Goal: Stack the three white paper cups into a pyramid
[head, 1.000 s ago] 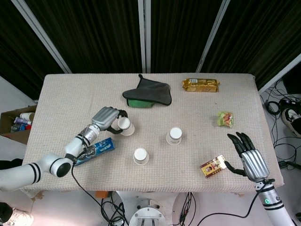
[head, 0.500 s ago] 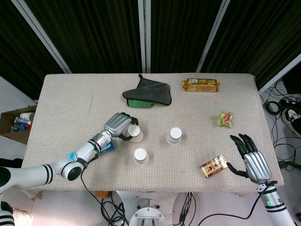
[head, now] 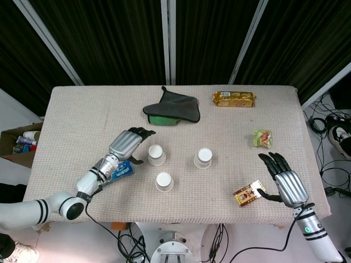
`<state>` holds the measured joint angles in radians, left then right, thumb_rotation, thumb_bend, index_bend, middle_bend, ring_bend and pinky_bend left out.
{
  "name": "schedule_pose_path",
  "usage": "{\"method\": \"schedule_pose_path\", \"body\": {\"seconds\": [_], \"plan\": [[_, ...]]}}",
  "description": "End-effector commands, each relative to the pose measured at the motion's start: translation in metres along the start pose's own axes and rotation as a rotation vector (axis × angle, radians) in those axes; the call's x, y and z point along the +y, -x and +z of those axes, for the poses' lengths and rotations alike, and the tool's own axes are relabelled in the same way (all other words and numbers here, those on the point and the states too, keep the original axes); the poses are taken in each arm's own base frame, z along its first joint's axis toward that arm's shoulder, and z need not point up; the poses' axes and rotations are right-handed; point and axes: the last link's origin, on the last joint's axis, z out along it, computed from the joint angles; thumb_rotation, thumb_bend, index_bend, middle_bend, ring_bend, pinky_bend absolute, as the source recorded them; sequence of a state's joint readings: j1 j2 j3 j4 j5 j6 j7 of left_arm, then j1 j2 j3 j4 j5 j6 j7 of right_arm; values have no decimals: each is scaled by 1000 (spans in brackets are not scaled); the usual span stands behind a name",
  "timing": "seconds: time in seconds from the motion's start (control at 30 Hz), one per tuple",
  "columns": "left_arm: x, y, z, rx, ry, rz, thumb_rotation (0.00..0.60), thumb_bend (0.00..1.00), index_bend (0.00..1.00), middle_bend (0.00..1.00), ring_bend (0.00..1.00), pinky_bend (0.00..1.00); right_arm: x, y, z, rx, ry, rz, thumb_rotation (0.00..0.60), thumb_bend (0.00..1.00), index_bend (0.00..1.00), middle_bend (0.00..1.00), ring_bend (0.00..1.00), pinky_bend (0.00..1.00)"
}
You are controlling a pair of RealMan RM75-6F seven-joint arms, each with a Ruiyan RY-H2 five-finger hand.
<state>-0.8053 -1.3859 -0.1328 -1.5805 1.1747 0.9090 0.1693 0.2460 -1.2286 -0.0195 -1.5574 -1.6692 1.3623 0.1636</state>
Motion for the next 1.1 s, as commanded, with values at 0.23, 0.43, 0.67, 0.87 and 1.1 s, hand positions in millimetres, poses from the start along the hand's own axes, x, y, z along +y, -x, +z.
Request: {"method": "schedule_pose_path", "body": {"seconds": [0.23, 0.43, 0.67, 0.87, 1.1], "plan": [[-56, -19, -79, 117, -174, 1, 600, 106, 132, 208, 150, 200, -52, 0, 94, -133, -105, -62, 600, 230, 0, 140, 0, 12], [-79, -22, -118, 151, -255, 1, 600, 106, 132, 208, 150, 199, -72, 14, 134, -212, -108, -106, 600, 229, 15, 178, 0, 25], [-86, -17, -144, 155, -278, -12, 600, 106, 132, 208, 149, 199, -84, 29, 156, -260, -113, -183, 600, 233, 64, 203, 0, 28], [-88, -17, -151, 162, -283, -29, 600, 105, 132, 201, 139, 199, -89, 37, 166, -271, -115, -220, 600, 275, 153, 240, 11, 38], [-89, -17, -152, 163, -285, -63, 600, 105, 132, 199, 139, 199, -95, 43, 170, -278, -131, -229, 600, 312, 181, 260, 25, 46]]}}
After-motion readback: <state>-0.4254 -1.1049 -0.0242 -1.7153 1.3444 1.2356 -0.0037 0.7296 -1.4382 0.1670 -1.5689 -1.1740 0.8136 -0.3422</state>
